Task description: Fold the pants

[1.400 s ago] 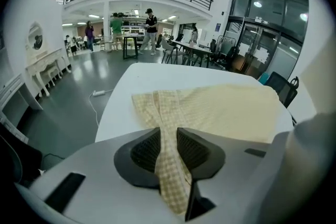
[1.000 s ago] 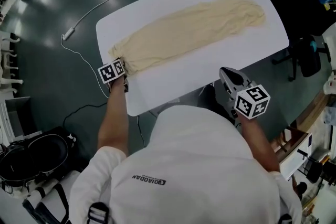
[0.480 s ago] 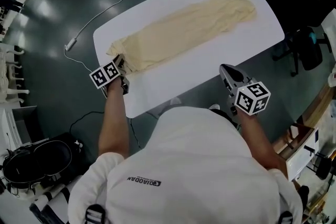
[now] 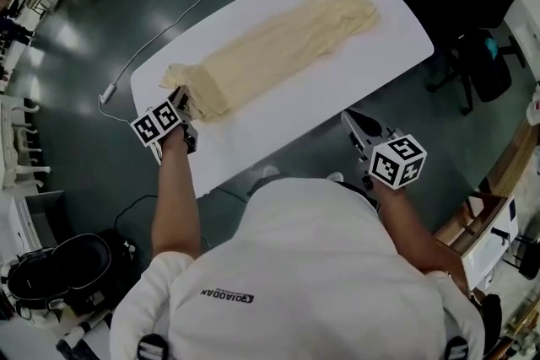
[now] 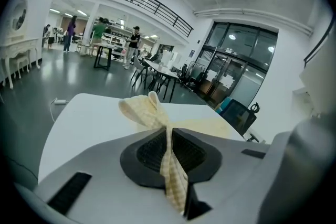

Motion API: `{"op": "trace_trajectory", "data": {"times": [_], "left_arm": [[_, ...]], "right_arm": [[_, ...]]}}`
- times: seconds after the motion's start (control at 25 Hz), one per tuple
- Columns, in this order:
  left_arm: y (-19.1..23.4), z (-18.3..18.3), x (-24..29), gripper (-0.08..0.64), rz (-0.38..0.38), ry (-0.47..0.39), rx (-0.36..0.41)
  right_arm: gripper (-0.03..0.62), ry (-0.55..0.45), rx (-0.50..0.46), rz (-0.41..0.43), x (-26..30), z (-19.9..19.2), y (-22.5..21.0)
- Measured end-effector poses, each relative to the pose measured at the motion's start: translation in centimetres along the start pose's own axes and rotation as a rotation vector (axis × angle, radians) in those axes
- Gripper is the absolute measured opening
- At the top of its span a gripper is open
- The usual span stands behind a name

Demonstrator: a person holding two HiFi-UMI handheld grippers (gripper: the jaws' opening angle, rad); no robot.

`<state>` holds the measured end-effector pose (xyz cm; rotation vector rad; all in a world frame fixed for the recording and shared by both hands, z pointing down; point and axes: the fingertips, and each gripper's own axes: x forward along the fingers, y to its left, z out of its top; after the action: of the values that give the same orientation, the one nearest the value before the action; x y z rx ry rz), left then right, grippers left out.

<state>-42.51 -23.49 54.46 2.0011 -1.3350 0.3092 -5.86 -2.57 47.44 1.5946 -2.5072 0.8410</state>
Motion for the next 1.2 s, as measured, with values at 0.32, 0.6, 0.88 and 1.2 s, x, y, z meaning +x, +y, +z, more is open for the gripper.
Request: {"op": "trace_trajectory", "data": {"times": [0.32,0.6,0.88,1.2], "left_arm": [[-8.0,2.1,1.2,0.058,-0.018,-0.062,0.008],[-15.5,0.8,3.8,0.058,-0.047,-0.068,0.023],[-21.9,1.0,5.7,0.058,-0.075,-0.075,0.051],[-24.9,3.9,8.1,0.058,-0.088,-0.104,0.055]], "right_arm": [[0.018,-0.047,0.004,0.002,-5.7,1.3,-4.9],[0.018,-0.076,0.016,-0.028,-11.2,2.0,-10.2],[0.018,-0.099,0.05,-0.054,-14.7,2.1,-13.8],[0.018,-0.111,0.052,-0.063,-13.3,4.8,-17.1]]}}
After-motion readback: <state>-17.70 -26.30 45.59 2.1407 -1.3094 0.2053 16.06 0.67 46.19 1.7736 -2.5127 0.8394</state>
